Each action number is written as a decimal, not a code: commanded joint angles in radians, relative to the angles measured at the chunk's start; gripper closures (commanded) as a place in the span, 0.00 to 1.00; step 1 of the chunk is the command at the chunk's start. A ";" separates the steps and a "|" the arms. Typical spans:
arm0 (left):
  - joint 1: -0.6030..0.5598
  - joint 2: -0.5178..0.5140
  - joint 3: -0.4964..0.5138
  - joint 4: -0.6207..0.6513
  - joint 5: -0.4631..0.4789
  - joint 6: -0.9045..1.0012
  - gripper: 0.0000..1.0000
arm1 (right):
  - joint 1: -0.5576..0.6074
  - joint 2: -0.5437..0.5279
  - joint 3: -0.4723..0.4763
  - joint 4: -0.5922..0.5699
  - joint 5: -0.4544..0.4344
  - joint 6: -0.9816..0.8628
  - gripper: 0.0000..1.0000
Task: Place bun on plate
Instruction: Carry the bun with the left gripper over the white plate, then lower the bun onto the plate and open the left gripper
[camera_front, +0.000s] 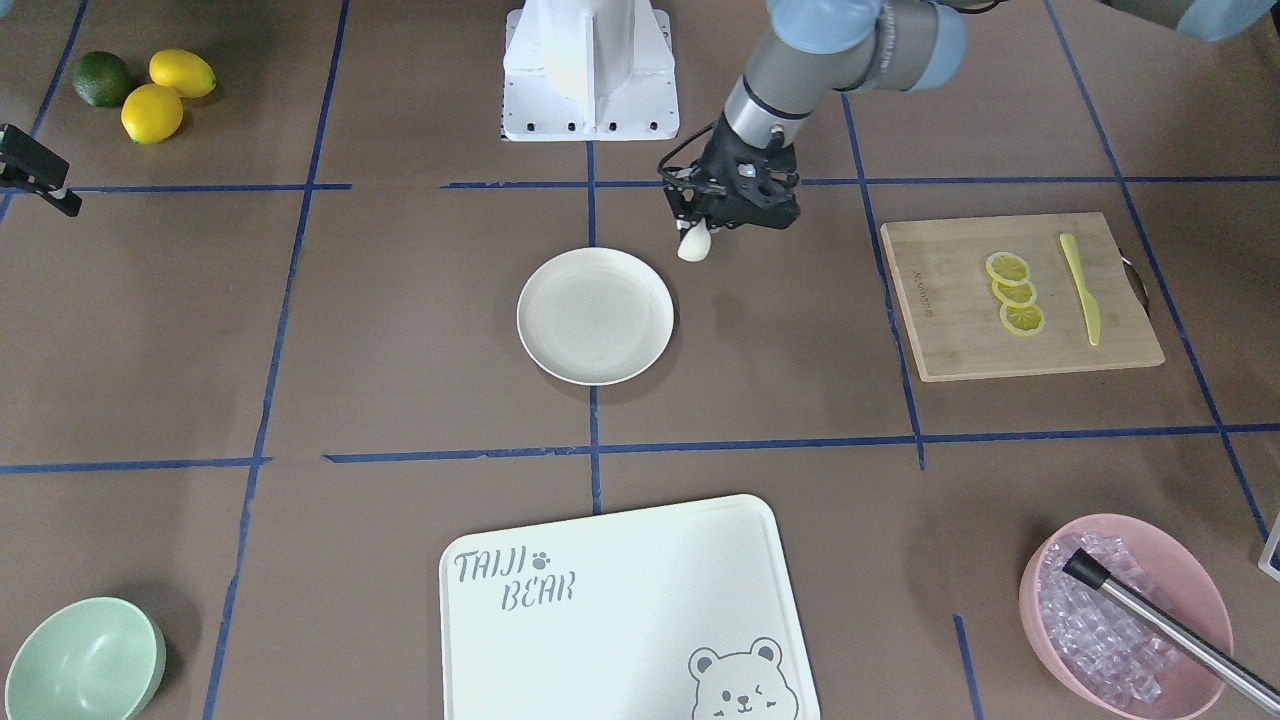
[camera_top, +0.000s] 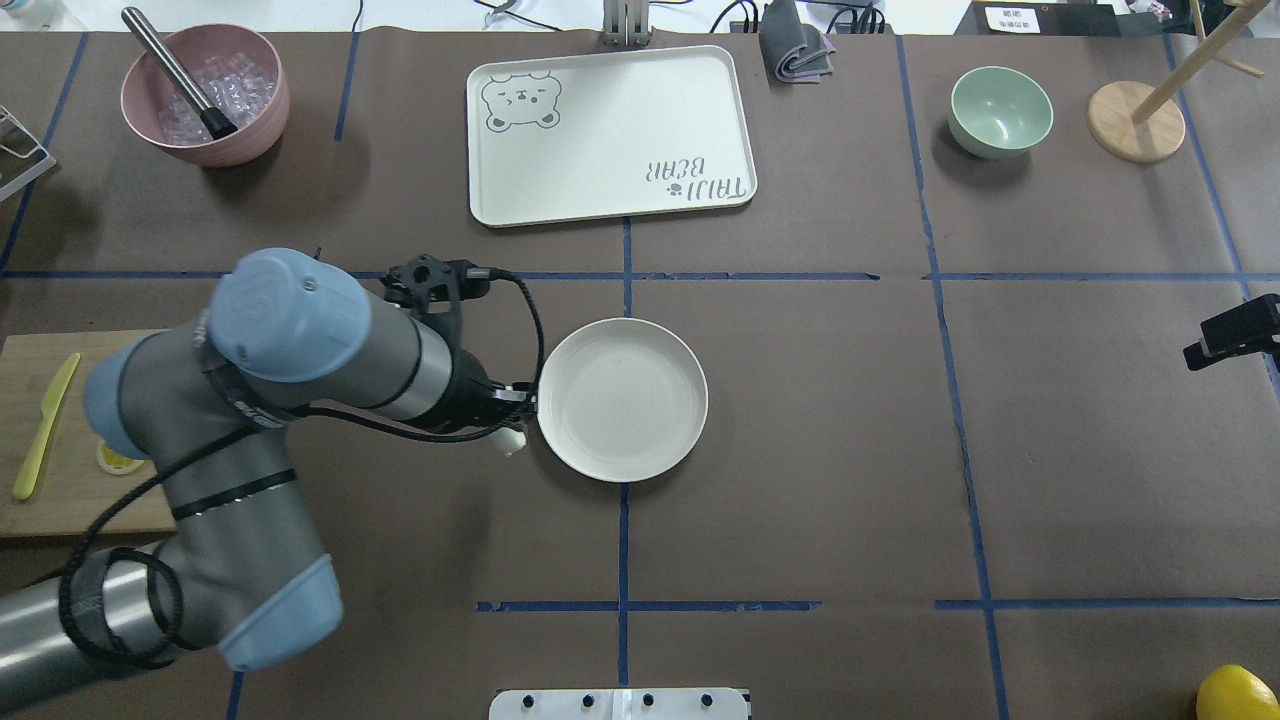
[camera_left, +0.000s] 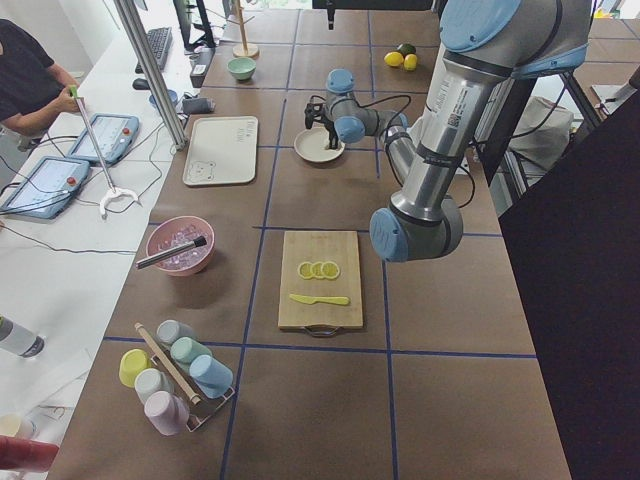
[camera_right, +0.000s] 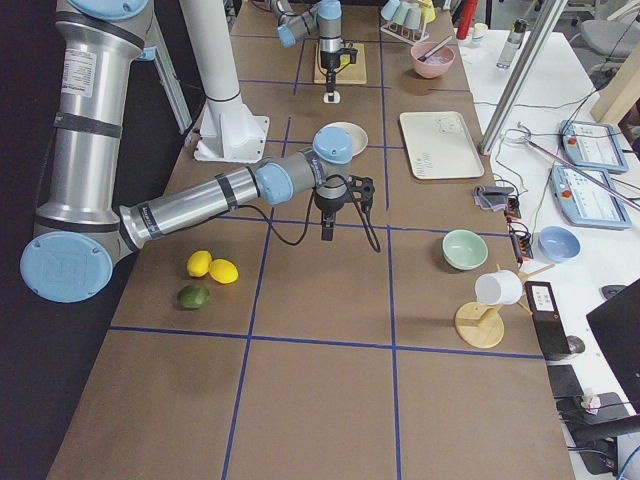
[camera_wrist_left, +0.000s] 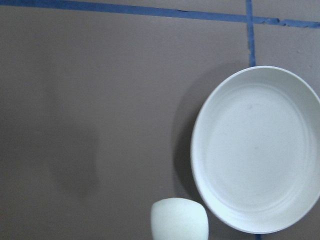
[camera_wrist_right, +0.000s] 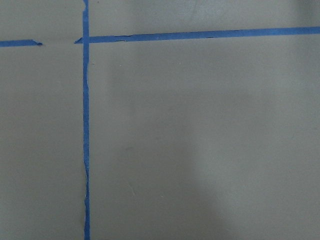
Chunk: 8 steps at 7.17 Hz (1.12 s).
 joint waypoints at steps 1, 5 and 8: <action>0.091 -0.182 0.200 0.028 0.149 -0.068 0.77 | 0.004 -0.004 -0.001 0.001 0.001 -0.004 0.00; 0.100 -0.261 0.332 0.020 0.218 -0.062 0.76 | 0.007 -0.006 0.001 0.001 0.004 -0.004 0.00; 0.100 -0.279 0.382 0.019 0.244 -0.058 0.73 | 0.006 -0.006 0.001 0.001 0.004 -0.004 0.00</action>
